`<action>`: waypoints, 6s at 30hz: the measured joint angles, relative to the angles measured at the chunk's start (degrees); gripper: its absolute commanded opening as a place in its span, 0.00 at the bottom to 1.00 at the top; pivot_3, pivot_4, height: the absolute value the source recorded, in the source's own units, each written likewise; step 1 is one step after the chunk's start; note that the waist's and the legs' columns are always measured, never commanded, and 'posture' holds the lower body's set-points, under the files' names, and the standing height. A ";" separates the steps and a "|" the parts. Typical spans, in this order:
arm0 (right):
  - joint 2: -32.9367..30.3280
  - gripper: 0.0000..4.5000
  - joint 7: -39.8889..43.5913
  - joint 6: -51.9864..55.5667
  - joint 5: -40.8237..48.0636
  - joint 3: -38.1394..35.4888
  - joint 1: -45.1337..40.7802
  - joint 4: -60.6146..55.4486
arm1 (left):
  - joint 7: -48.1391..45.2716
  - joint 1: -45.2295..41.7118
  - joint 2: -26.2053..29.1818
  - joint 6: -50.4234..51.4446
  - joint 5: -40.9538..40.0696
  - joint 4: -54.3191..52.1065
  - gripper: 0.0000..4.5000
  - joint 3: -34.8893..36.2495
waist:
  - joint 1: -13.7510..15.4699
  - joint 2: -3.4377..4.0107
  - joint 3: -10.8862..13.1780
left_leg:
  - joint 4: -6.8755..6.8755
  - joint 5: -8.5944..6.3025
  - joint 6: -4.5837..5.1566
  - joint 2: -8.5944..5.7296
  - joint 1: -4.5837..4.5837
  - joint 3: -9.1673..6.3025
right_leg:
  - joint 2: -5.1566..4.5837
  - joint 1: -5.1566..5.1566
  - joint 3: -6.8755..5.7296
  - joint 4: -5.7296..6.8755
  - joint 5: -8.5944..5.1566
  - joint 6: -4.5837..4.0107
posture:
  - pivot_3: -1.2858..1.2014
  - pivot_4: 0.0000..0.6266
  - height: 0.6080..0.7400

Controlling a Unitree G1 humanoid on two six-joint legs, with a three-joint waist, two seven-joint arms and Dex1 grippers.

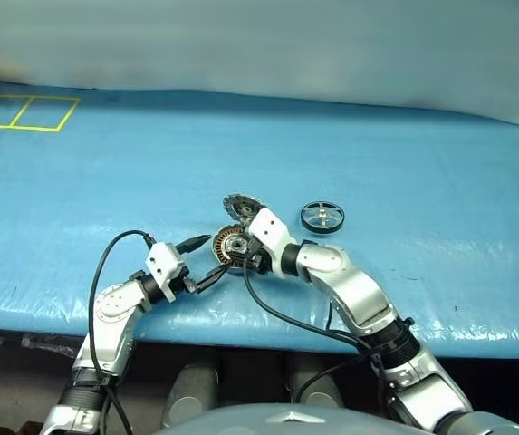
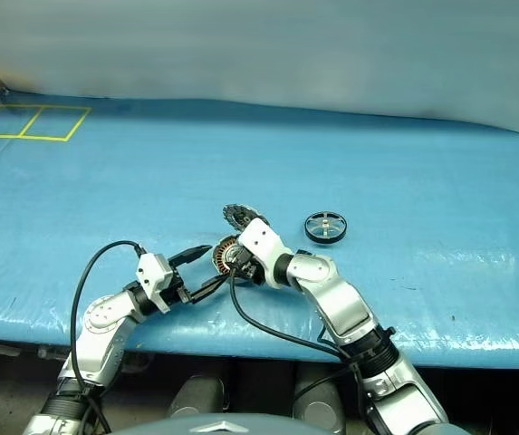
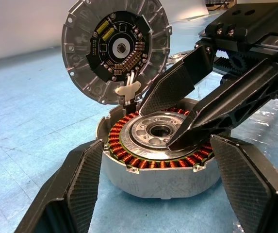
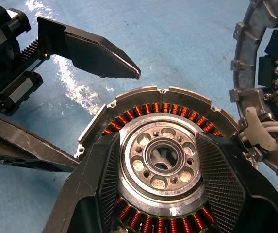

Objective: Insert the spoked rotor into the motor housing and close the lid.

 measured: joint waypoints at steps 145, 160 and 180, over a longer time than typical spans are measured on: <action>-9.35 0.25 3.57 7.48 18.10 -9.22 4.73 -8.56 | -6.13 2.64 0.83 1.50 -4.34 -2.57 0.86 1.26 | 0.93 -0.18 -0.07 | -0.13 -0.01 -0.01 0.00 -0.02 -0.04 | -0.06 0.05 -0.12 -0.15 -0.09 -0.03 | 0.52 0.24 1.00; -11.23 0.25 5.21 7.48 18.09 -8.85 4.64 -9.39 | -6.23 2.44 1.03 1.39 -4.35 -2.31 0.86 1.33 | 0.94 -0.18 -0.07 | -0.12 -0.01 -0.01 0.00 -0.02 -0.04 | -0.07 0.06 -0.12 -0.16 -0.09 -0.03 | 0.52 0.24 1.00; -11.57 0.25 5.14 7.88 16.98 -7.47 2.68 -8.70 | -6.05 2.28 1.25 1.03 -4.33 -2.05 0.86 1.37 | 0.93 -0.18 -0.07 | -0.12 -0.01 -0.01 0.00 -0.01 -0.04 | -0.06 0.06 -0.12 -0.15 -0.09 -0.03 | 0.52 0.24 1.00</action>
